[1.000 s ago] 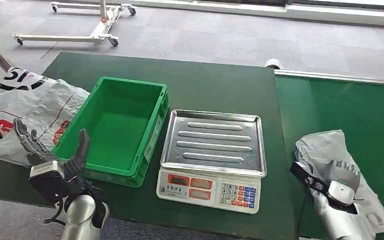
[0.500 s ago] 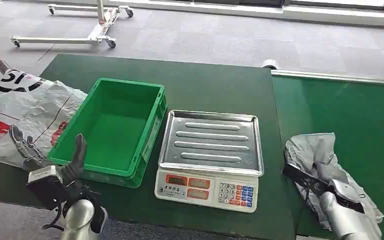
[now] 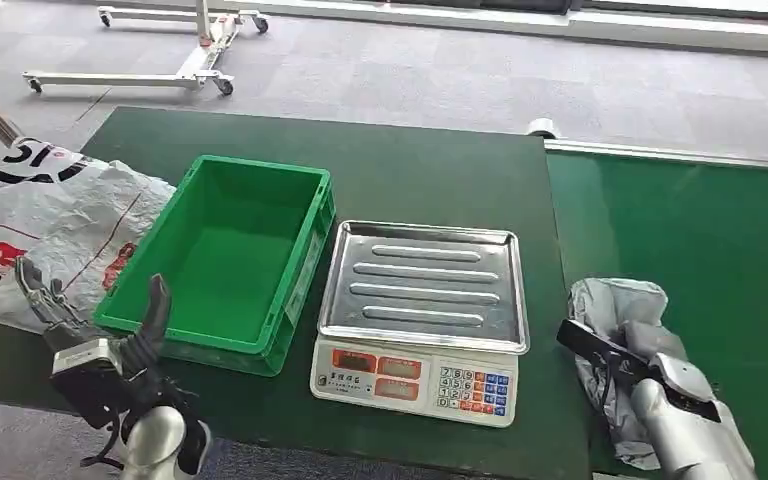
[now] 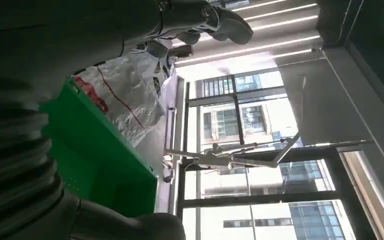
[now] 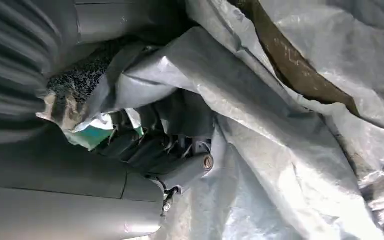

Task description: Moved the parcel from conveyor to table for the left to box.

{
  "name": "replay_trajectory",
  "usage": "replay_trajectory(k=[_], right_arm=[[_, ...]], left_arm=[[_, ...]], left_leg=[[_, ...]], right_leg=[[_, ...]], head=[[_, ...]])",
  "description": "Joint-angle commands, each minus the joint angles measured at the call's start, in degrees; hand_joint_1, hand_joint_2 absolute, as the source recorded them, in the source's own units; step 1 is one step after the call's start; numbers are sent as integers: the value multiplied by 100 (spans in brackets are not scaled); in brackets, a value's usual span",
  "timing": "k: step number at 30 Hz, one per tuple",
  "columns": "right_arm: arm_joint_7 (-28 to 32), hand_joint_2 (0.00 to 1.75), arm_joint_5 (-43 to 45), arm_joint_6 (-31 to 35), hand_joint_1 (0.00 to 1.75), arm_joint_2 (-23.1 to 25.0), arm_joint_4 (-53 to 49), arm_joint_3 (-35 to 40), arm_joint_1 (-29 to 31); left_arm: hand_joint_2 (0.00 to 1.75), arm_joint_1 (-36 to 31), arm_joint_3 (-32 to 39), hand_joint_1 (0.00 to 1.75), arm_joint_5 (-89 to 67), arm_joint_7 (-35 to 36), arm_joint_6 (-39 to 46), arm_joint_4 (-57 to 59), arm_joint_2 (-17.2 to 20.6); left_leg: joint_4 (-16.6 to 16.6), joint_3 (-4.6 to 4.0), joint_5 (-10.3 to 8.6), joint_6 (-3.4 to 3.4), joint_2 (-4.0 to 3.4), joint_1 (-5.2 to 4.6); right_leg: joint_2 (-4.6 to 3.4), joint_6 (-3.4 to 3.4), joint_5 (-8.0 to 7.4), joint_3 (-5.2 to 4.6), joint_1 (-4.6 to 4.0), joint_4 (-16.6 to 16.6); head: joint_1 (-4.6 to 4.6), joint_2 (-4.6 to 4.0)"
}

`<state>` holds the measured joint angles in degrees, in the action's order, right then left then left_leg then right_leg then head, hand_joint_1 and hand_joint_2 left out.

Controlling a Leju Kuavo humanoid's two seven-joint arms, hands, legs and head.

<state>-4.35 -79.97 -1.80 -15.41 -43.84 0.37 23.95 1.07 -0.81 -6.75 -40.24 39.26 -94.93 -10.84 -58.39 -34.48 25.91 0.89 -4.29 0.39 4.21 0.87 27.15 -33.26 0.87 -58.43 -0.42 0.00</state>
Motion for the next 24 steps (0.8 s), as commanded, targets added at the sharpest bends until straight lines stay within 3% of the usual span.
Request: replay_trajectory(k=[1,3,4,8,16,18,19,20,21,22,24], right_arm=[[-1361,175,-992,1607,175,514,-2215,-70,-141],[-1777,175,-1003,1472,175,289,-3161,196,-317],[-1777,175,-1003,1472,175,289,-3161,196,-317],[-1881,175,-1003,1712,175,201,-3477,247,-439],[-3111,175,-1003,1902,175,-624,-4458,1324,-405],[-3565,175,-1003,2496,175,-1221,-4710,1669,-271],[-3565,175,-1003,2717,175,-1287,-4808,1856,-264],[-2521,175,-713,3041,175,-507,-4864,2115,-410],[-701,175,-111,2864,175,435,-4871,1542,-589],[-667,175,-294,2805,175,661,-4844,1534,-582],[-664,175,-467,2779,175,846,-4817,1551,-580]], left_arm=[[175,261,45,0,-24,24,53,-214,53],[175,276,17,0,-36,24,58,-234,32],[175,276,17,0,-36,24,58,-234,32],[175,245,1,0,-49,24,74,-199,23],[175,161,-12,0,-99,24,74,-85,-60],[175,129,-91,0,-80,24,61,-1,-57],[175,108,-125,0,-83,24,70,38,-63],[175,96,-131,0,-103,24,69,51,-62],[175,89,-158,0,-99,24,74,46,-31],[175,85,-154,0,-74,24,74,49,-6],[175,87,-154,0,-65,24,74,47,3]], left_leg=[[9,2,1,-2,-1,3],[2,-14,1,-2,-10,-4],[-2,-25,-2,0,0,-11],[11,-7,-4,1,23,-1],[-1,-23,-3,0,18,-6],[0,-25,-5,-2,25,-9],[4,-20,-6,-4,37,-7],[-2,-29,-6,-3,36,-10],[4,-21,-6,-4,38,-7],[17,0,-3,6,-6,0],[21,-12,-5,6,7,1]], right_leg=[[-78,-9,-12,-11,1,8],[-77,-9,-10,-29,7,-5],[-45,-5,-4,-33,12,-13],[-44,-9,-5,-13,4,10],[-23,-4,-2,-27,6,-2],[-19,-3,-2,-29,9,-3],[-29,-5,-3,-22,9,4],[-15,-2,-1,-30,11,-4],[-34,-5,-5,-24,10,4],[-54,-11,-10,-14,3,15],[-41,-11,-10,-8,0,17]], head=[[2,0],[2,0],[0,0],[2,0],[0,0],[0,0],[2,0],[2,0],[0,0],[2,0],[9,0]])
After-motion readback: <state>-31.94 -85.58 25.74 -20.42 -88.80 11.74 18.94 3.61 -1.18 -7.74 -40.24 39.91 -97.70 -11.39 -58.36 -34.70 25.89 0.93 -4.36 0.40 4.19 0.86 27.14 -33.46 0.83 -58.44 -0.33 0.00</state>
